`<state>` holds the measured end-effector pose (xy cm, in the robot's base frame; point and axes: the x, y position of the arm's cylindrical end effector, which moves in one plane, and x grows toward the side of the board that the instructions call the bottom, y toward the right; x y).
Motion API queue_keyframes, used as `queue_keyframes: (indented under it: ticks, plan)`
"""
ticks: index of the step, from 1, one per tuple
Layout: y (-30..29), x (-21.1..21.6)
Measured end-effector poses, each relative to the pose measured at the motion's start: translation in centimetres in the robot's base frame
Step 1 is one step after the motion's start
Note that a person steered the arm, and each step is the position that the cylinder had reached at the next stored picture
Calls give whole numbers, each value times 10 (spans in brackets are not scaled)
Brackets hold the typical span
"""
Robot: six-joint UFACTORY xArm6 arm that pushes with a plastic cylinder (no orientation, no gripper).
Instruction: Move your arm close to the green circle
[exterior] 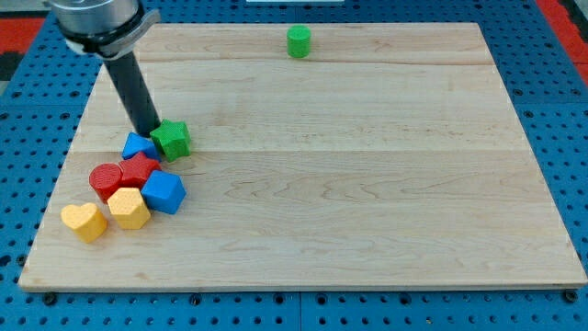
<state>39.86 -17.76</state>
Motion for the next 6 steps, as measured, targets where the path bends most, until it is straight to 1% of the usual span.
queue_keyframes:
  ticks: [1, 2, 3, 4, 5, 6]
  plan:
    - [62, -49]
    - [171, -63]
    - [237, -122]
    - [236, -172]
    - [227, -203]
    - [167, -200]
